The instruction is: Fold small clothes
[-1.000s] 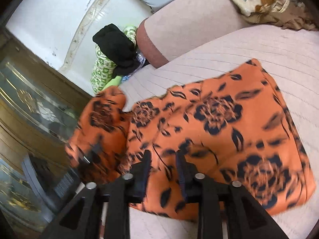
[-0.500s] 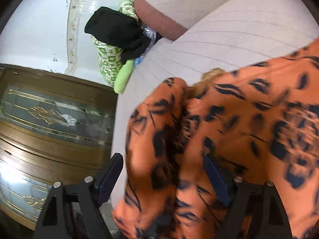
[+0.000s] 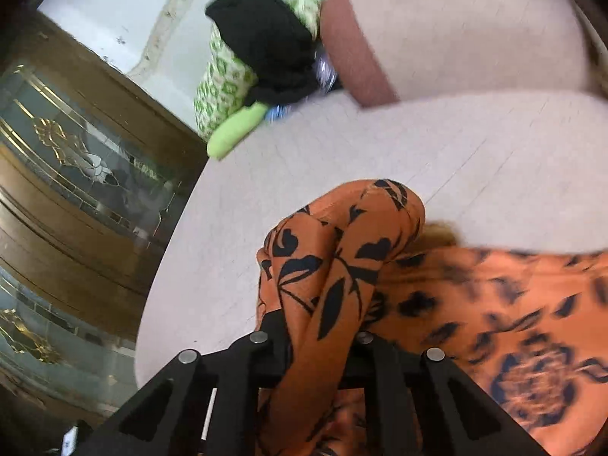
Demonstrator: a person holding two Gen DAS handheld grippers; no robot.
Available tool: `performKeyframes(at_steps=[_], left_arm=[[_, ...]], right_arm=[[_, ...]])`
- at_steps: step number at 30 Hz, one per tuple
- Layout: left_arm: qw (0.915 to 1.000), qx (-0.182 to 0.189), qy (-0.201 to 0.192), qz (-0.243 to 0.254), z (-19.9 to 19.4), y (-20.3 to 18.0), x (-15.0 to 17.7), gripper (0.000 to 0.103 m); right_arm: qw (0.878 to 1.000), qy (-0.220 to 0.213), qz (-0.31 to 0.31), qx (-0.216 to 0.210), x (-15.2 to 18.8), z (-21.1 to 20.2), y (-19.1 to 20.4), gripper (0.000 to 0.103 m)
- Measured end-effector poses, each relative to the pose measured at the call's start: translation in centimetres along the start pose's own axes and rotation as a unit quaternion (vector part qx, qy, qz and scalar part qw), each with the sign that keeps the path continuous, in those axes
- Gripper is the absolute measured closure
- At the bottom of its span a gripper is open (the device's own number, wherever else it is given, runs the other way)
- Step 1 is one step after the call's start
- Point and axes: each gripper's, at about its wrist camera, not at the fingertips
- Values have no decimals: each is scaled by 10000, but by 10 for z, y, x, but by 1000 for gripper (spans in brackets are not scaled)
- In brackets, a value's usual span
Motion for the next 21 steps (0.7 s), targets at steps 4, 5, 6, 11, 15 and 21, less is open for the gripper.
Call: performKeyframes(at_steps=[4, 5, 6, 11, 15, 21], left_arm=[[9987, 494, -108, 115, 11, -35, -1, 76], [9982, 567, -103, 162, 15, -43, -1, 74], [9973, 693, -80, 236, 19, -54, 1, 73], [9830, 1751, 179, 522, 15, -77, 1, 56], [9720, 2209, -9, 803, -10, -73, -2, 38], [9938, 1098, -148, 94, -2, -14, -17, 38]], right_arm=[[9991, -332, -28, 249, 3, -44, -30, 90], [9986, -388, -33, 354, 4, -54, -41, 90], [9983, -409, 13, 424, 3, -61, -52, 90], [9943, -555, 250, 874, 9, -87, -108, 90], [9897, -739, 667, 1024, 9, -94, -148, 90], [9887, -410, 847, 1165, 9, -69, -165, 85]])
Point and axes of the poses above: each gripper's, at about its wrist camera, not at the fingertips, and z roughly the way its jaws point, y to its left, x to its underside, and after that the axes turned 1 degree about z, right-handed
